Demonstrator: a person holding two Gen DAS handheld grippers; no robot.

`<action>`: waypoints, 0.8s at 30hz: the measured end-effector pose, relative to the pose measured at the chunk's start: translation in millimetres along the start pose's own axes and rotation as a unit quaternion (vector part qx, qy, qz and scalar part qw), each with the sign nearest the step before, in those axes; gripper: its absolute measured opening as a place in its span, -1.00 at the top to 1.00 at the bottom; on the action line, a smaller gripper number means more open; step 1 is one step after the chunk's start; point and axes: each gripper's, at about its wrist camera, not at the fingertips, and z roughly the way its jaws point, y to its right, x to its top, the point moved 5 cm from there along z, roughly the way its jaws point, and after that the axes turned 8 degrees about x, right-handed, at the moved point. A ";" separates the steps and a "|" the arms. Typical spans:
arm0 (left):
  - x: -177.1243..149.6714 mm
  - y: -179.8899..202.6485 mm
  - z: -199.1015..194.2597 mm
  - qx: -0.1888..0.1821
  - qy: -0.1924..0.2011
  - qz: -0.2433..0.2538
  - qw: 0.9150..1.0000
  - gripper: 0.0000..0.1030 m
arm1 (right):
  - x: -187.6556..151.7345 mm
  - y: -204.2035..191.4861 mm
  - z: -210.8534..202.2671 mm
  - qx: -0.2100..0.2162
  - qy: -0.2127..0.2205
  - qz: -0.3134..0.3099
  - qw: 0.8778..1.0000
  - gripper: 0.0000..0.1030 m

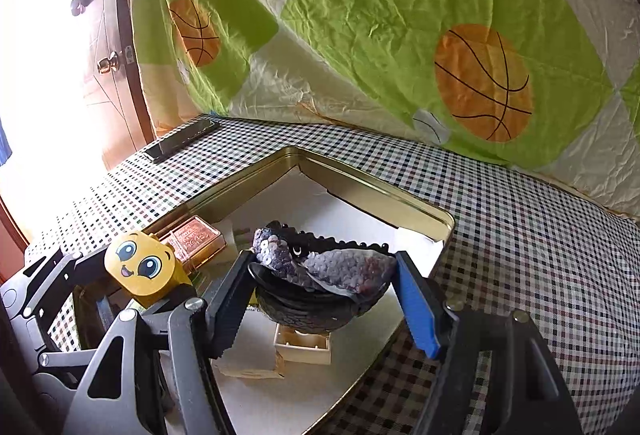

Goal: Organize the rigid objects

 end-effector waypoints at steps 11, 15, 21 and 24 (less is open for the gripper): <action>-0.4 -1.5 0.5 0.001 0.001 0.006 1.000 -0.45 | 0.4 -2.2 3.2 0.006 -0.006 -0.001 1.000 -0.40; -0.7 -2.3 -6.0 -0.001 0.005 0.002 1.000 -0.83 | 1.3 -4.0 -5.1 0.007 0.009 -0.003 1.000 -0.78; 1.0 -10.7 -22.0 0.018 0.019 -0.008 1.000 -0.99 | 9.2 -5.3 -47.7 -0.011 0.084 -0.003 0.996 -0.81; 3.3 -23.6 -30.3 0.038 0.029 -0.025 0.999 -0.99 | 12.6 -8.2 -66.8 -0.002 0.112 0.001 0.994 -0.83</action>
